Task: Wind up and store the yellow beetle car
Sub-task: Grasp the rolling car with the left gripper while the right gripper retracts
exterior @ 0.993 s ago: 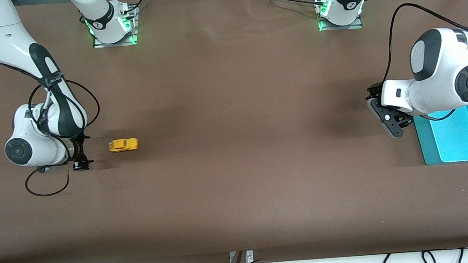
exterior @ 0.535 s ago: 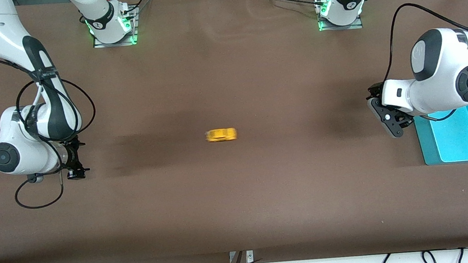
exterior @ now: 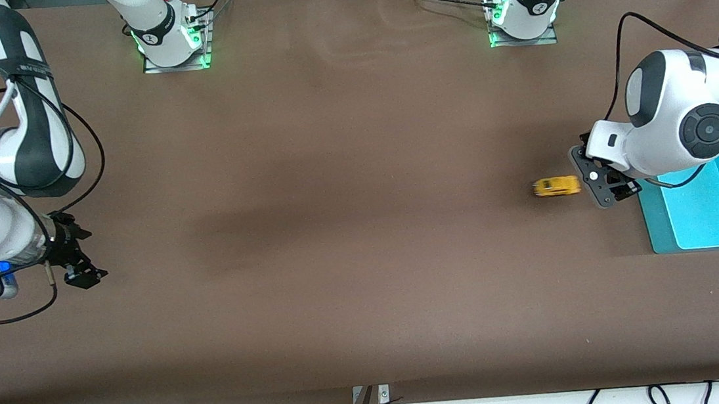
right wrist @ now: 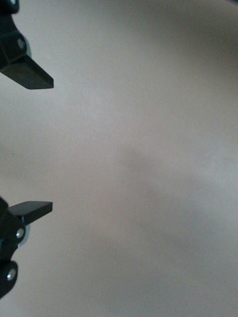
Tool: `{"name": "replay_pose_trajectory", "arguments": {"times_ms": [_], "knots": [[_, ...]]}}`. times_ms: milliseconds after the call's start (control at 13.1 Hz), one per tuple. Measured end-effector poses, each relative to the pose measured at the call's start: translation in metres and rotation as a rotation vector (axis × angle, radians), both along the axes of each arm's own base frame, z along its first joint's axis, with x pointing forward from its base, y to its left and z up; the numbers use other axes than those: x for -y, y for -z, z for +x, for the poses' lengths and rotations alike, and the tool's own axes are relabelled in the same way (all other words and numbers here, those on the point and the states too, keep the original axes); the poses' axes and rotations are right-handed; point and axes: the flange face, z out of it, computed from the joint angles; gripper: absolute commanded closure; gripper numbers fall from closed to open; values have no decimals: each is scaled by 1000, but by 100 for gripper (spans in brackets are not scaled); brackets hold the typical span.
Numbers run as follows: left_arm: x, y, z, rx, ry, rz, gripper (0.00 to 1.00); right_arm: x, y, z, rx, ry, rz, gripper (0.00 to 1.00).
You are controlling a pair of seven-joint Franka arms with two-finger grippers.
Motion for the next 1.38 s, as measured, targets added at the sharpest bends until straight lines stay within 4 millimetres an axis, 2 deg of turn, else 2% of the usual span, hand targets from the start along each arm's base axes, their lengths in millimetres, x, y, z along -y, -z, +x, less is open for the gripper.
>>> {"name": "replay_pose_trajectory", "arguments": {"times_ms": [153, 306, 458, 611, 841, 993, 1146, 1375], "knots": [[-10, 21, -8, 1, 41, -18, 0, -3, -24, -4, 3, -93, 2, 0], [-33, 47, -17, 24, 117, -54, 0, -3, -55, -11, 22, -237, 1, 0], [-52, 68, -28, 40, 190, -84, 0, -2, -77, -17, 39, -416, -6, 0], [-60, 82, -38, 50, 240, -101, 0, 3, -86, -18, 44, -603, -17, 0], [-60, 103, -54, 90, 334, -121, 0, 9, -89, -17, 38, -833, -30, 0], [-70, 112, -61, 105, 375, -131, 0, 9, -90, -17, 36, -877, -33, 0], [-86, 114, -64, 110, 381, -135, 0, 12, -93, -20, 27, -908, -30, 0], [-108, 112, -65, 129, 364, -131, 0, 15, -110, -31, 25, -948, -28, 0]]}}
